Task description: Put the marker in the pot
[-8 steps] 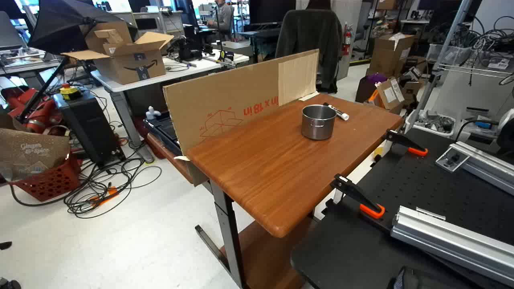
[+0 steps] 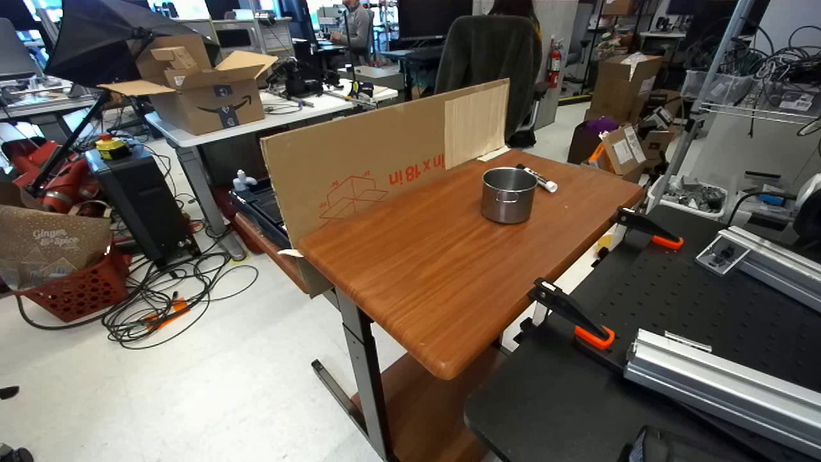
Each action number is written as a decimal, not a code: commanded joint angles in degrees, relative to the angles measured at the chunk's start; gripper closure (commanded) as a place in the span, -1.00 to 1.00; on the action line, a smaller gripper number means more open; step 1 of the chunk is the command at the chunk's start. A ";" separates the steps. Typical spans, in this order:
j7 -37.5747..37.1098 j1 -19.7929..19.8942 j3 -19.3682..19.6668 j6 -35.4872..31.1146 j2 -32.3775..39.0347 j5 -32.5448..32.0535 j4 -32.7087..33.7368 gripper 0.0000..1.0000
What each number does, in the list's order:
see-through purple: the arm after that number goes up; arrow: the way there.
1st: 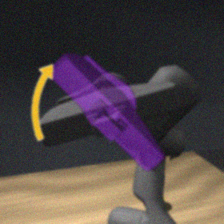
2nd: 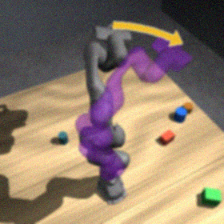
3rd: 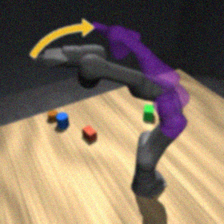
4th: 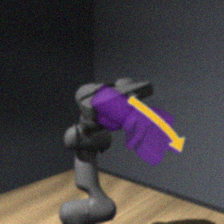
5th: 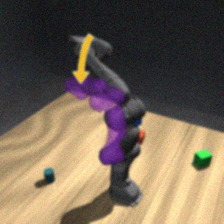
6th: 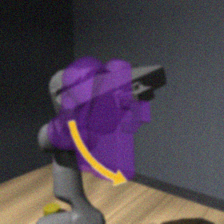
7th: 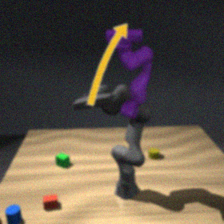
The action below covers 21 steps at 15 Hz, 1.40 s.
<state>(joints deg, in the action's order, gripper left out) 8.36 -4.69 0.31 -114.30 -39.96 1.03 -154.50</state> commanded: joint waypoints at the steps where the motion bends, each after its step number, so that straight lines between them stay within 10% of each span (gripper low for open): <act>1: -0.01 0.02 -0.03 0.13 0.01 0.01 0.10 -1.00; 21: -8.26 8.74 7.80 -23.06 25.14 6.82 9.56 -1.00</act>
<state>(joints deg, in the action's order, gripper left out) 0.85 3.23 7.11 -134.00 -20.71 4.95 -148.27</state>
